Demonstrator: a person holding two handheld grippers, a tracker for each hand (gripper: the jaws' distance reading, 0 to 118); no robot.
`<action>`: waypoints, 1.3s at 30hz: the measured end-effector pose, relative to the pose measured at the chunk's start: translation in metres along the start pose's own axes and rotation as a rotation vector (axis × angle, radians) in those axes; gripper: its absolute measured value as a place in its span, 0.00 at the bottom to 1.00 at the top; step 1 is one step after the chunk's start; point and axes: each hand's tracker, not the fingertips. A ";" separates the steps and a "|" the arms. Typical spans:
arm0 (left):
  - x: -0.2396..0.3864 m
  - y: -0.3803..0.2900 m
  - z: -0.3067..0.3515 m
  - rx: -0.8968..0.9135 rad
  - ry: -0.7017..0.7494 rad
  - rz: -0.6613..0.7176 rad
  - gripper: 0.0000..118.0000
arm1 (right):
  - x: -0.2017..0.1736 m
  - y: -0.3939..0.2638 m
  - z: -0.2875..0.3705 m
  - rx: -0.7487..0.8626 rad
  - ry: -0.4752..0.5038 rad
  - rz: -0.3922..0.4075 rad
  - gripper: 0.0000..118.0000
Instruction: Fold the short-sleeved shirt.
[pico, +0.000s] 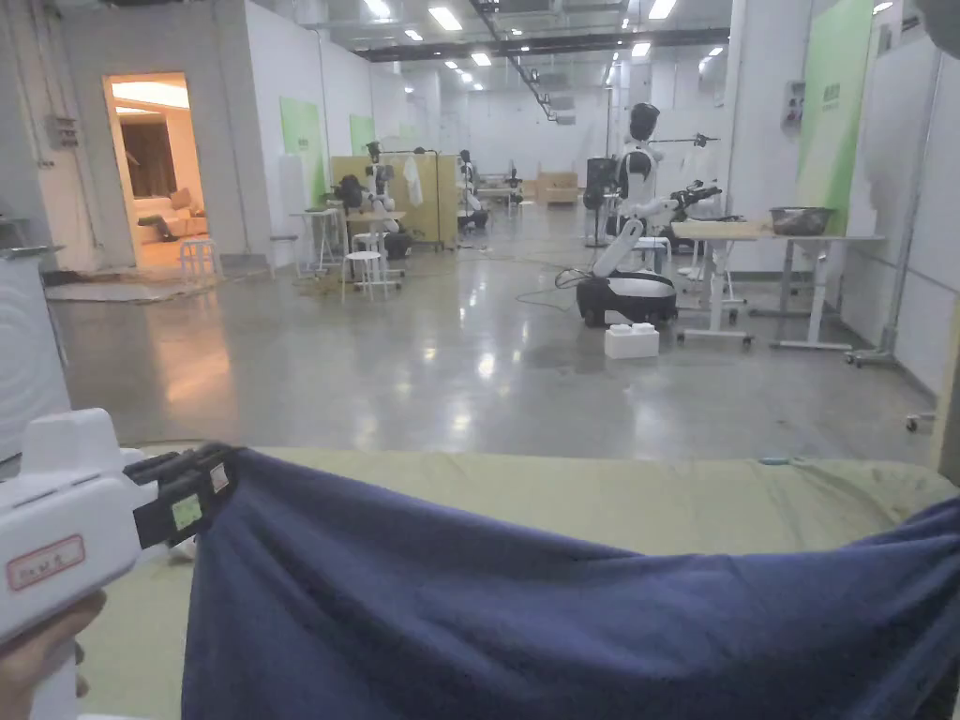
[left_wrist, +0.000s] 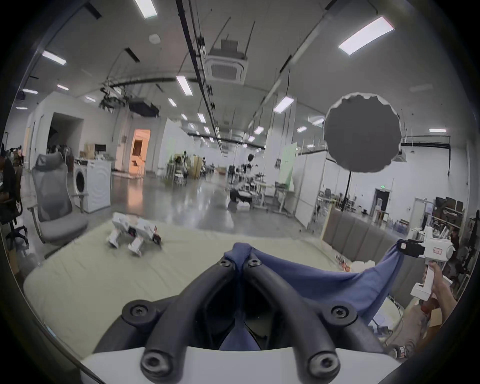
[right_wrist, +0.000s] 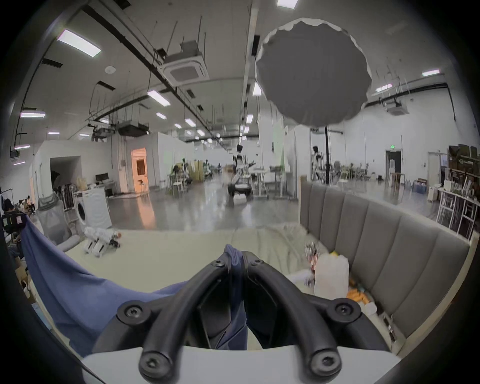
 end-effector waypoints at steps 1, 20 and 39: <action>0.001 0.012 0.004 0.021 0.001 -0.004 0.00 | -0.004 0.013 0.002 0.020 0.003 0.000 0.04; -0.002 0.123 -0.073 0.153 0.114 -0.028 0.00 | -0.016 0.163 -0.061 0.157 -0.047 -0.029 0.03; -0.007 0.124 -0.250 0.100 0.203 -0.049 0.00 | -0.041 0.187 -0.225 0.151 -0.162 0.046 0.04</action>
